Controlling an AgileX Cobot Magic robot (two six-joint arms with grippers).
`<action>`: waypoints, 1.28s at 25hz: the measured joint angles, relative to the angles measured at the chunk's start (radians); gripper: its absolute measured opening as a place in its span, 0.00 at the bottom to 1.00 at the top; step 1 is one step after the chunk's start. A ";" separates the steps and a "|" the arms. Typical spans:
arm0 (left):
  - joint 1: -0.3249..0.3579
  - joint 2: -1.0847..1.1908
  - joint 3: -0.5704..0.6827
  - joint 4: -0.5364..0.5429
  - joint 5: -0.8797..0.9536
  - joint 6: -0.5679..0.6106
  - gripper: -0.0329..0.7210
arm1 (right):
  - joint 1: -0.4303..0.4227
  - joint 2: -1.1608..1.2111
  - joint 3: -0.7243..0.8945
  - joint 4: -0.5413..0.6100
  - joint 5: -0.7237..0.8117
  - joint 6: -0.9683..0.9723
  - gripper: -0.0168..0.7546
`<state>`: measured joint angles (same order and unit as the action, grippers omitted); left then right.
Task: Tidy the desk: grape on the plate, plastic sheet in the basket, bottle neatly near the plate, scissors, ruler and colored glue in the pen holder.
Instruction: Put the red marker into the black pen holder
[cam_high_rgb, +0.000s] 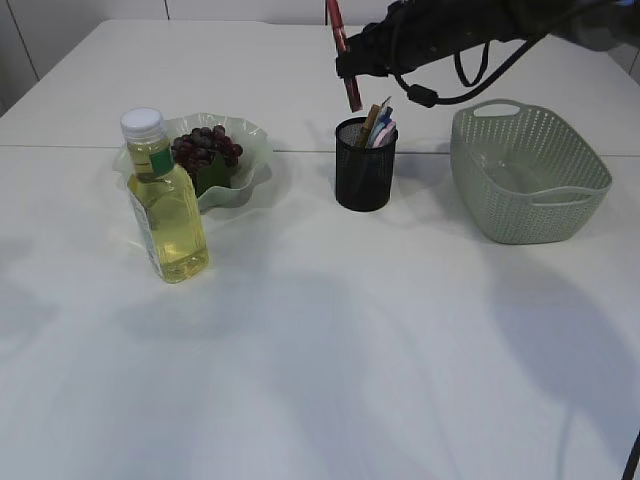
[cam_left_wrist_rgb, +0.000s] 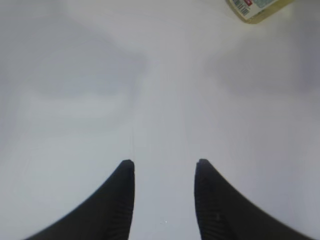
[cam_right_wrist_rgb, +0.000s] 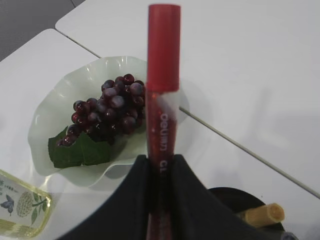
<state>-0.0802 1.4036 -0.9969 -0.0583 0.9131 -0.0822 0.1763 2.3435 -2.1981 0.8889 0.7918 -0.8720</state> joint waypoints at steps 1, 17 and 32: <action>0.000 0.000 0.000 0.000 0.000 0.000 0.43 | 0.000 0.014 0.000 0.027 -0.012 -0.026 0.16; 0.000 0.000 0.000 0.000 0.000 0.000 0.43 | 0.000 0.055 0.000 0.067 -0.084 -0.172 0.16; 0.000 0.000 0.000 0.000 0.000 0.000 0.43 | -0.002 0.055 0.000 0.030 -0.083 -0.172 0.28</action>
<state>-0.0802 1.4036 -0.9969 -0.0583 0.9131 -0.0822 0.1744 2.3985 -2.1981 0.9191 0.7092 -1.0438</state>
